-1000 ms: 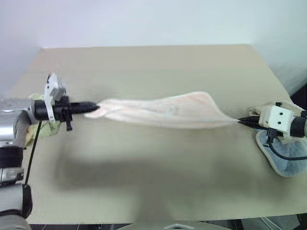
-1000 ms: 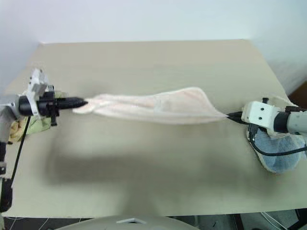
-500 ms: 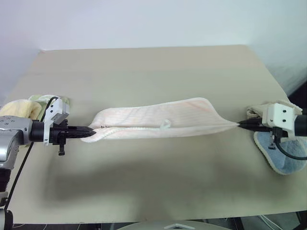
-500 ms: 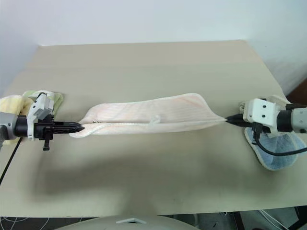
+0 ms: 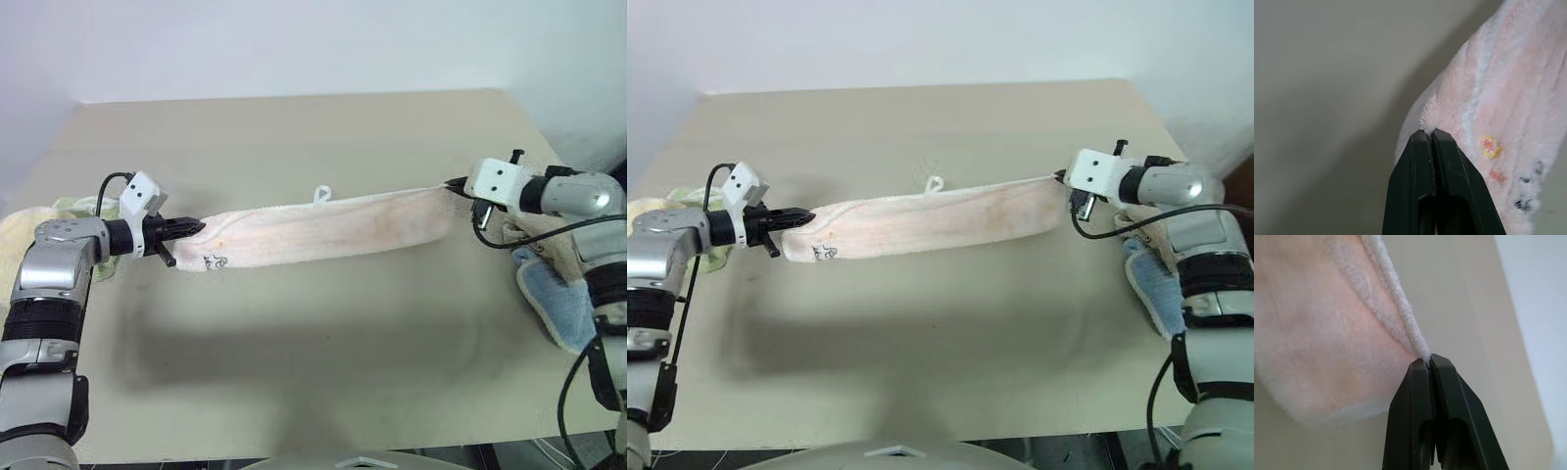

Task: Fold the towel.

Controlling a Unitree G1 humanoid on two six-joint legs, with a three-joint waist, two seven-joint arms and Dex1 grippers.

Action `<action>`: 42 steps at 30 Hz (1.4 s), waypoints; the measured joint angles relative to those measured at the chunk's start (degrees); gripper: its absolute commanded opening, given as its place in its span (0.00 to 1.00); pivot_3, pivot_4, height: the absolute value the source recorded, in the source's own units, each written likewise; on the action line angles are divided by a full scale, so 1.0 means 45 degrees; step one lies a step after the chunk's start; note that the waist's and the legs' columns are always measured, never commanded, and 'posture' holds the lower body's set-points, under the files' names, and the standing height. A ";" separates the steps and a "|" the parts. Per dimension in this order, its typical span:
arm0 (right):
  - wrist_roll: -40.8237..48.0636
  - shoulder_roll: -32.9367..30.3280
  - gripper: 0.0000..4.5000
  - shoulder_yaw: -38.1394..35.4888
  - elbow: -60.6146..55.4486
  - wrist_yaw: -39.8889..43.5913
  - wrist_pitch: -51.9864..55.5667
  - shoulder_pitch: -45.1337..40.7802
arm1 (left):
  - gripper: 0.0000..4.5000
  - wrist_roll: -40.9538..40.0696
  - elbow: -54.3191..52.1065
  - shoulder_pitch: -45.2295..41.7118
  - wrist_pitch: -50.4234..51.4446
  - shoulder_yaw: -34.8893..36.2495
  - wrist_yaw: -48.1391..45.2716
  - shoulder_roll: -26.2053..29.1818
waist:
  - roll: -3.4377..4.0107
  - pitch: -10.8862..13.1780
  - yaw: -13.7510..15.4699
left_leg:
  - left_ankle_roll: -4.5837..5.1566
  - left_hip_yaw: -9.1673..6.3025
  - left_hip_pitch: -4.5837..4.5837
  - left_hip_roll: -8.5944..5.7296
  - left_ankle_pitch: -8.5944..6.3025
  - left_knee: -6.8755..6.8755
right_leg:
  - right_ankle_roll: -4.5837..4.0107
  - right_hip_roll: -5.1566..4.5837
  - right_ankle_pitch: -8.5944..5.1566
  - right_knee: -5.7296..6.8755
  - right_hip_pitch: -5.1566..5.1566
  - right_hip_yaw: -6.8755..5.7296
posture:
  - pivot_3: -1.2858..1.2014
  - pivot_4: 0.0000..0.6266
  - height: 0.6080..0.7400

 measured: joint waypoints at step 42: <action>1.0844 0.4946 0.98 -0.9767 -0.9395 -0.6547 2.3818 0.4106 | 0.90 -0.1514 -0.1544 -0.0355 0.0439 0.1926 0.1705 -0.1602 | -0.0030 -0.0007 0.0113 | 0.0069 0.0020 -0.0004 0.0004 -0.0043 0.0037 | -0.0001 -0.0014 0.0008 0.0106 -0.0054 0.0058 | 0.52 0.24 0.91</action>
